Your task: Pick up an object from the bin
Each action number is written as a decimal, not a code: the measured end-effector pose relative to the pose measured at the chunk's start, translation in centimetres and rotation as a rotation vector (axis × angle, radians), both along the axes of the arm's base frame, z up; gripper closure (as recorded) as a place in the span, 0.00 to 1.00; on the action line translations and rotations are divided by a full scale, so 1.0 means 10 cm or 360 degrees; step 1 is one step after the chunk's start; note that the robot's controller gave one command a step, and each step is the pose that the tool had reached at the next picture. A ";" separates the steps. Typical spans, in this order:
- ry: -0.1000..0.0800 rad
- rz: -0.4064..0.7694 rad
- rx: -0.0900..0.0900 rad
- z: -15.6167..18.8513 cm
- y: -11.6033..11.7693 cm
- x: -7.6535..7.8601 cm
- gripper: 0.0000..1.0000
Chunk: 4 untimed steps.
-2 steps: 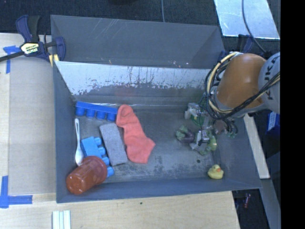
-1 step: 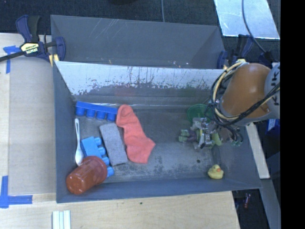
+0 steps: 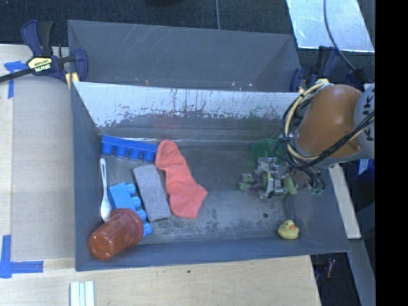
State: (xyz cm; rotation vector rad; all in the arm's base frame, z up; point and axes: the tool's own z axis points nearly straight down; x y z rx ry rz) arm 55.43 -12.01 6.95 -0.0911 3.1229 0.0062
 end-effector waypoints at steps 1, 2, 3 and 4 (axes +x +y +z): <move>0.0007 0.0022 0.0001 0.57 0.04 -0.03 1.00; 0.0004 0.0020 0.0000 0.95 0.03 -0.11 1.00; -0.0007 0.0359 -0.0008 1.06 0.42 -0.02 1.00; 0.0000 0.0433 -0.0007 1.72 0.32 -0.02 1.00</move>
Offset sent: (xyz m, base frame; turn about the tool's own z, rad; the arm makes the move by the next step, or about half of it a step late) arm -0.0484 -0.0063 0.2216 0.0126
